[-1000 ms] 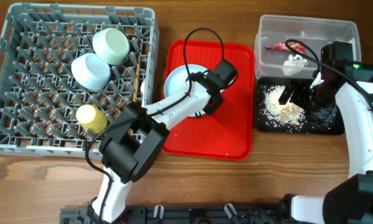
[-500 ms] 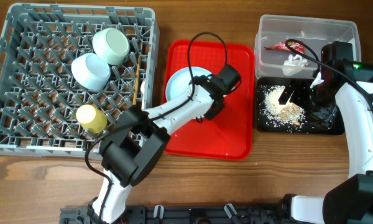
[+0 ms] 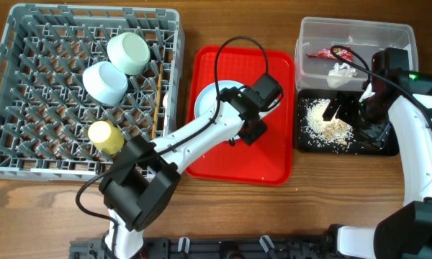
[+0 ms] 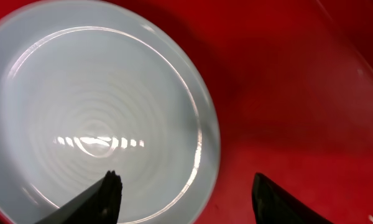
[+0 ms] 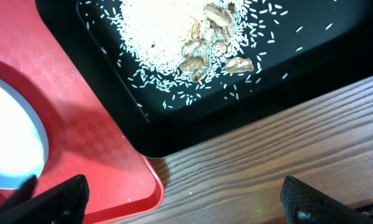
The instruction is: Sort waste into correct bins and load items into the dishwasher rack
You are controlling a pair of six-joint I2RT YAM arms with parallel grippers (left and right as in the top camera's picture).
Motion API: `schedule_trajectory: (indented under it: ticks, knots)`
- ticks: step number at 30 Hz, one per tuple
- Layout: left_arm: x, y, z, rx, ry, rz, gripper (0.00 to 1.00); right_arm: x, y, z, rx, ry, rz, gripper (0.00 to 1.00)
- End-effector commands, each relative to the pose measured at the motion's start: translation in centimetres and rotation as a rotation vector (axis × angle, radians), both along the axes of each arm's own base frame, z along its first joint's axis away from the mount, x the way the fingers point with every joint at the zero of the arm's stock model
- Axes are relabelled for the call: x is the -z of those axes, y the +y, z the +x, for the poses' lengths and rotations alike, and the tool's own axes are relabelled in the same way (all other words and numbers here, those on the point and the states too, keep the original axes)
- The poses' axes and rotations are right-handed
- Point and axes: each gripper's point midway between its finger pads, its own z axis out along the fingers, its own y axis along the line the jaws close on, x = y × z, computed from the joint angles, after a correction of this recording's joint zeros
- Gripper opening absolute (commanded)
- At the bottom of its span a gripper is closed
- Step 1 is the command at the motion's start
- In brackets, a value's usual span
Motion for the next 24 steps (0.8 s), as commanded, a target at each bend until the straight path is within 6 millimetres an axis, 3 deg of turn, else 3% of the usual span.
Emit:
schedule_trajectory:
  ticks: [1,9,11,16,19,24]
  knots:
    - [0.6,-0.8,-2.1,0.017,0.104,-0.066,0.63,-1.0,0.2,0.3,-0.005,-0.035,0.009,1.00]
    - [5.2,1.5,-4.0,0.007,0.180,0.033,0.61,-1.0,0.2,0.3,-0.005,-0.035,0.009,1.00]
    - [6.0,2.3,-3.2,-0.007,0.142,0.072,0.50,-1.0,0.2,0.3,-0.006,-0.035,0.009,1.00]
    - [6.5,3.1,-1.4,-0.030,0.036,0.123,0.35,-1.0,0.2,0.3,-0.006,-0.035,0.009,1.00]
    - [7.1,3.7,-0.8,-0.037,-0.003,0.170,0.15,-1.0,0.2,0.3,-0.006,-0.035,0.009,1.00]
    - [7.3,3.5,0.0,-0.041,-0.047,0.177,0.06,-1.0,0.2,0.4,-0.005,-0.040,0.008,1.00]
